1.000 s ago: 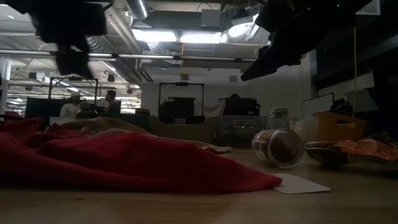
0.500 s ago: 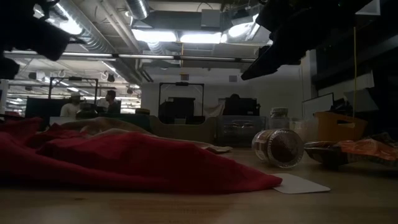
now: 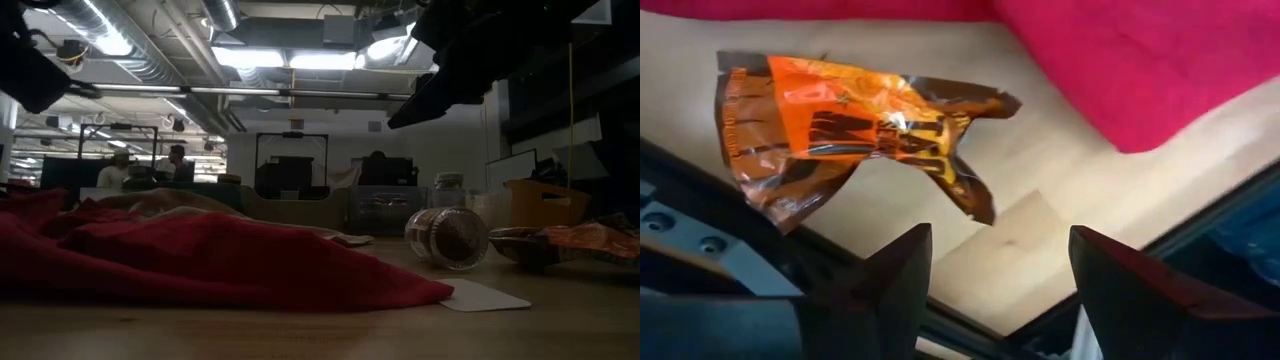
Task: Sort spices by type
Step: Put the orange seasoning bag into the yellow bin
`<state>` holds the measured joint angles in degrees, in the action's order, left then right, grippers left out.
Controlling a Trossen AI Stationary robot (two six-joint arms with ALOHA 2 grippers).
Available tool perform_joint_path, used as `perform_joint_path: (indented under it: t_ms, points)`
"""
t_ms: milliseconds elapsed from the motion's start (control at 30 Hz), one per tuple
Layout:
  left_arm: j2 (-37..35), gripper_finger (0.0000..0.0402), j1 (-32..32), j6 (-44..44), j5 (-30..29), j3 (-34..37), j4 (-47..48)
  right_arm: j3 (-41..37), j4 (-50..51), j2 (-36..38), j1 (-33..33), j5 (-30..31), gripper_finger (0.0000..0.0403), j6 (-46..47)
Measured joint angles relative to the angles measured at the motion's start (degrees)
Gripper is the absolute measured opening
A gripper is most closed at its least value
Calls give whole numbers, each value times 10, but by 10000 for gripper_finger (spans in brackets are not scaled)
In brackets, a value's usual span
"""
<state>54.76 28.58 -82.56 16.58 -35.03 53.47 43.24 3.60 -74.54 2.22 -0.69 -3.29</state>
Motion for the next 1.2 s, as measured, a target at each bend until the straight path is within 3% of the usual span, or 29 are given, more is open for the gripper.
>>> perform_joint_path:
  t_ms: [633, 900, 1033, 1200]
  points:
    - [174, 219, 6, -59, -8, 0, -6, 0, 0, 0, 1, 0, 308, 0]
    - [248, 217, 5, -80, -55, 0, -20, 0, 0, 0, 1, 0, 308, 0]
    - [270, 186, 5, -55, -55, -2, -30, 0, 0, 0, 1, 0, 308, 0]
    - [270, 108, 5, -49, -63, -2, -37, 0, 0, 0, 1, 0, 308, 0]
